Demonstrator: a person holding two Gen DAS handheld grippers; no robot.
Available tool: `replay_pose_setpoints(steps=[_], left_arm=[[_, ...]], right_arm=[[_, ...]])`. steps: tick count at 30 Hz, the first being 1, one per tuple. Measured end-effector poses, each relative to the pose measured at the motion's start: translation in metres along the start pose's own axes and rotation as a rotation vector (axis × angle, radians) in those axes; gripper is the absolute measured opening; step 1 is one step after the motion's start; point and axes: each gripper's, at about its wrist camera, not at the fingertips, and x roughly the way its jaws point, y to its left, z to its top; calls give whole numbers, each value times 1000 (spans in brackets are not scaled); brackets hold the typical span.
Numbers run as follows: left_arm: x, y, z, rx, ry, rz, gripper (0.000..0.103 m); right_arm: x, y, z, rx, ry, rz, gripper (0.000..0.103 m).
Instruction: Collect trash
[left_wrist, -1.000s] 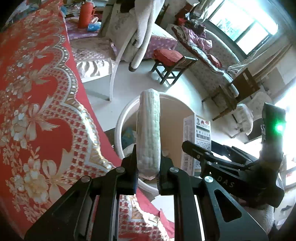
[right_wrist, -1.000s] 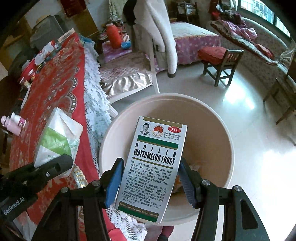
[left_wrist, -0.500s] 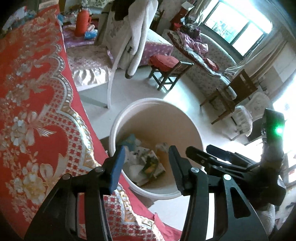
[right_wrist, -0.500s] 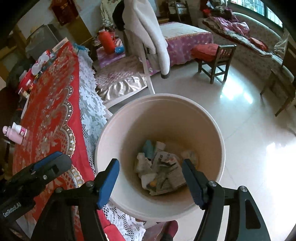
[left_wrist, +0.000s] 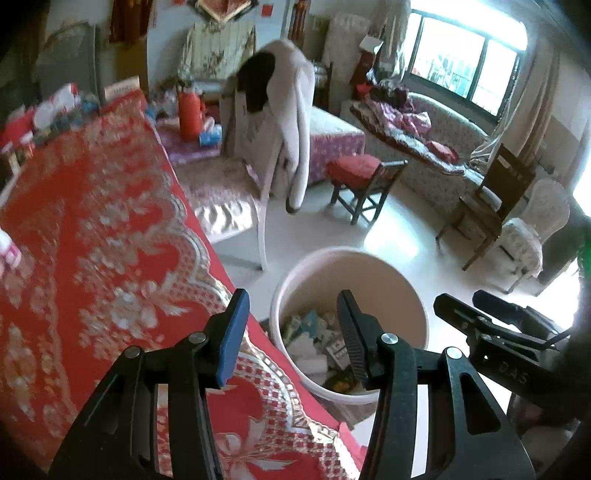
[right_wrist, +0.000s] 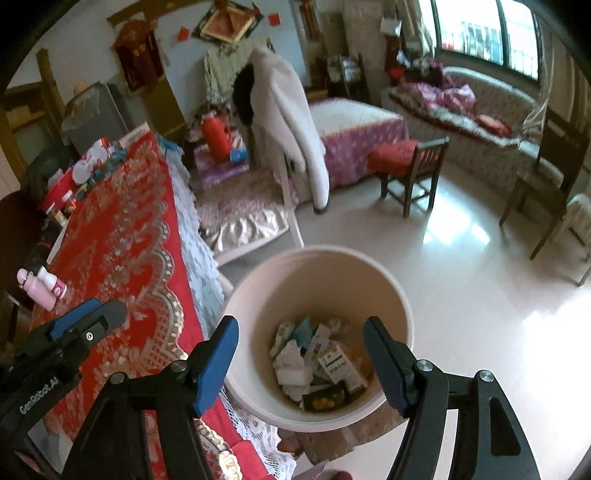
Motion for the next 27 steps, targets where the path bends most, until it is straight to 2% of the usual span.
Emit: replay_pose_setpoints(steps=[5,8,13,21,27], left_arm=[[-29,1,7,19,-60,-12,47],[-43,3,14,27,-85,-19,47],[-62,-4,15,60,-135,-15,47],[-76,-8,16,83,-189,-9,48],[-77,-9,15,82,-189,2,48]], right_arm=[[-31,8,3,-12,-90,-25,68],[-45,12,6,-13,-131,-31,74],[-66,18,7,-17,-196,-42,74],[-79,23,6,-18,-248,-62,75],[-80,23,4,-18,-248,-61,75]])
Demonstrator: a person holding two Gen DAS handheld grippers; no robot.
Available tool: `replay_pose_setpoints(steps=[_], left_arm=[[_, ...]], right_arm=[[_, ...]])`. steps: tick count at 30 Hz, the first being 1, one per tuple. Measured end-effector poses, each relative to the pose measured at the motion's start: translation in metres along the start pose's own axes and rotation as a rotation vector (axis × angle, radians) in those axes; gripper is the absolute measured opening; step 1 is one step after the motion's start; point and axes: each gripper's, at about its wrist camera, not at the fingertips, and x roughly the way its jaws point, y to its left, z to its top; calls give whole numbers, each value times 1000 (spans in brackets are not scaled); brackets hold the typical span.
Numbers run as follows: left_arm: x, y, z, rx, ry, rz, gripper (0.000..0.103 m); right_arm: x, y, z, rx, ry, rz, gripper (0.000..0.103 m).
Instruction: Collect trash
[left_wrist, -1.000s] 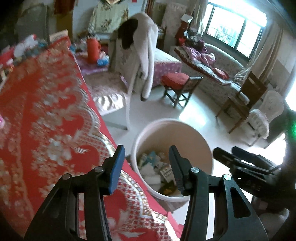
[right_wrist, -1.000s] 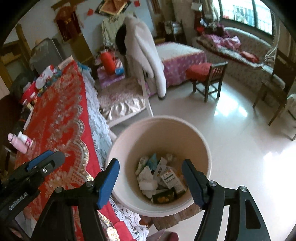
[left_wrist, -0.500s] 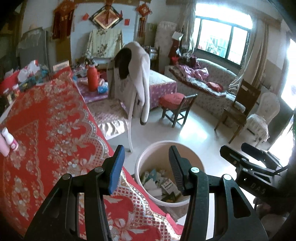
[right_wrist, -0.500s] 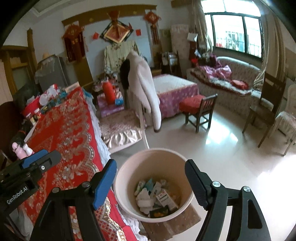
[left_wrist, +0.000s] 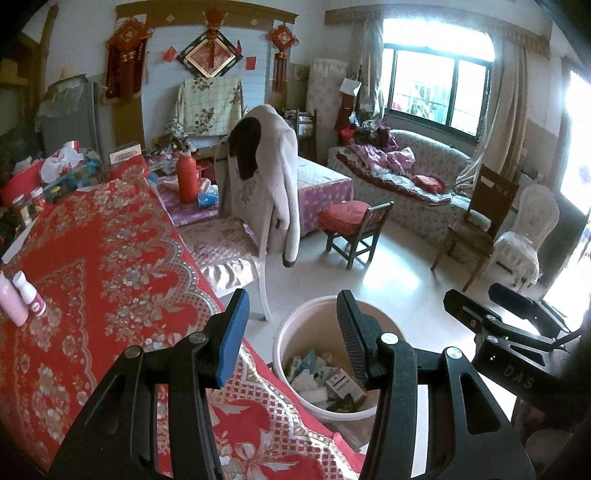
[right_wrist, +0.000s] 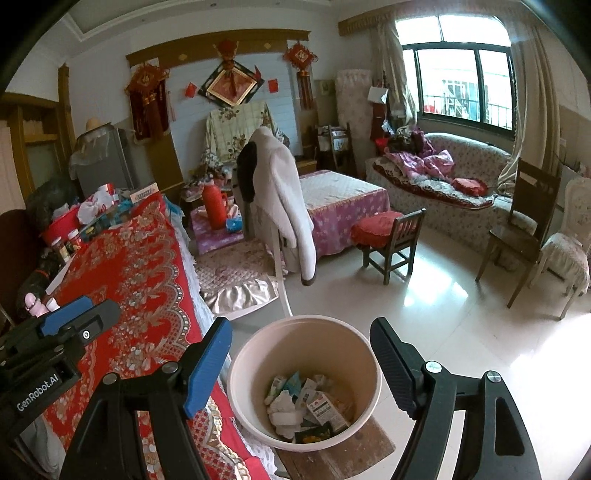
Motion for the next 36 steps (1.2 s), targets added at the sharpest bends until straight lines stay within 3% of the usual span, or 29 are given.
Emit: replay_pose_setpoints(steps=[36], left_arm=[[5,4,-1,8,-2,65,47]], right_arm=[[14,0,-3,-16,39,1,76]])
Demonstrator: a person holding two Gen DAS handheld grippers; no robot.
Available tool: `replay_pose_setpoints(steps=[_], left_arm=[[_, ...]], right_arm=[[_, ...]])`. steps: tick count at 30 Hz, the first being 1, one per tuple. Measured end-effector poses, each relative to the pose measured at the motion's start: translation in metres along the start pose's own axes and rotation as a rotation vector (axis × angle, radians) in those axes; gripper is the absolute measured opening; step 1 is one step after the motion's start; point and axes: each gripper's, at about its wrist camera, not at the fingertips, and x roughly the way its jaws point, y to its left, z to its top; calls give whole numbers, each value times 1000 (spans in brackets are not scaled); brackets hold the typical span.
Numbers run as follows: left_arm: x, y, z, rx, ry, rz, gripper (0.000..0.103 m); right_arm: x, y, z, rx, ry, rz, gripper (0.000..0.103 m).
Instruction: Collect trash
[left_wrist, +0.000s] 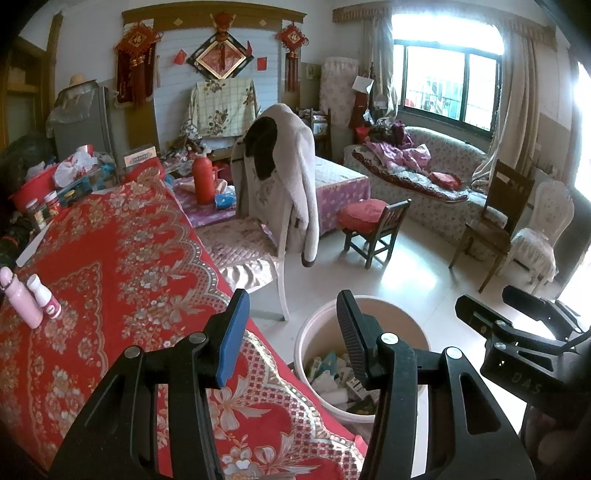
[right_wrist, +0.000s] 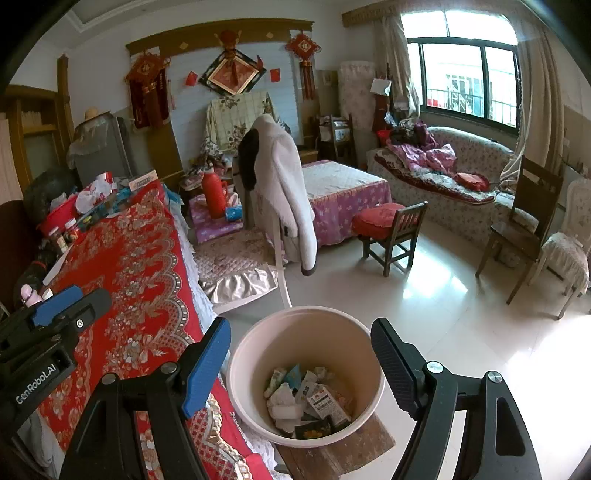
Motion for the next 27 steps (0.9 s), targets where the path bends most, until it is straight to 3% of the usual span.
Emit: replay_pose_setpoints(steps=[27], left_arm=[[1,0,-3,-4,7,-5,48]], right_arm=[[1,-4,1,2,12,-2,77]])
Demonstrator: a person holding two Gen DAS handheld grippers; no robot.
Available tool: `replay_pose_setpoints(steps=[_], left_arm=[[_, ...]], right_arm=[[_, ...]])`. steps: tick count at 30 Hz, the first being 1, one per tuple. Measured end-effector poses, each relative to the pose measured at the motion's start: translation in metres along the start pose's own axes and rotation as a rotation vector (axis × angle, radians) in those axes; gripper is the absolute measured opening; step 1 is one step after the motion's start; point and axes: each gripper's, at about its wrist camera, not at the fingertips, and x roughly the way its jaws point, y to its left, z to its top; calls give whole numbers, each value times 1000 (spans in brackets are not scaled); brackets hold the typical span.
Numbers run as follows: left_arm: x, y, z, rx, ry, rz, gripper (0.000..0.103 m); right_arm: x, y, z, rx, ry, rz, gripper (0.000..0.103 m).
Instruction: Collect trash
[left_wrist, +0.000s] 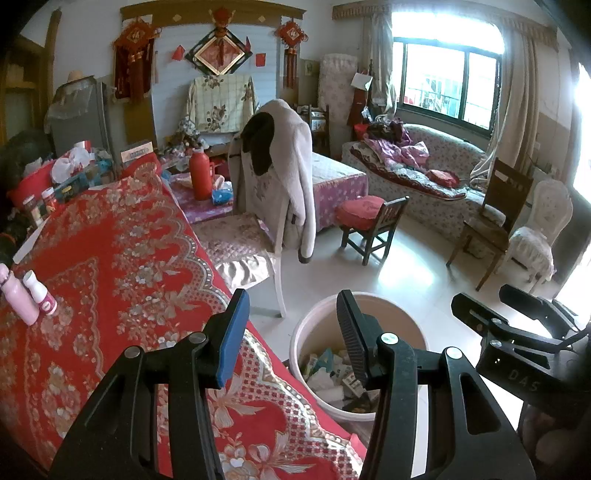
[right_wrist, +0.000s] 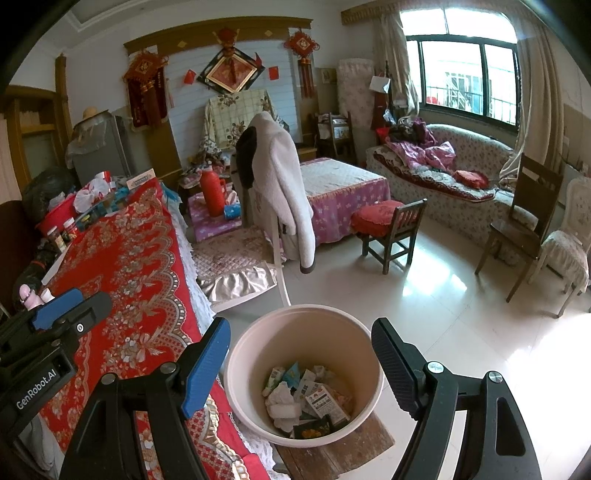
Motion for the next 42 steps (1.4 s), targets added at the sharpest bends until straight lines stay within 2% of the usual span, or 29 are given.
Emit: replay_pose_setpoints(steps=[10,29,42], left_arm=[[5,-4,-10,-11,20,-6,47],[14,-4,-5,-15,48,-19,48],[19,0,-8,-29,68,-32,48]], right_arm=[[3,-1,0,-5,7,3,78],[6,1,0,-4,14,3,79],[22,4,-2,-31,48,12,79]])
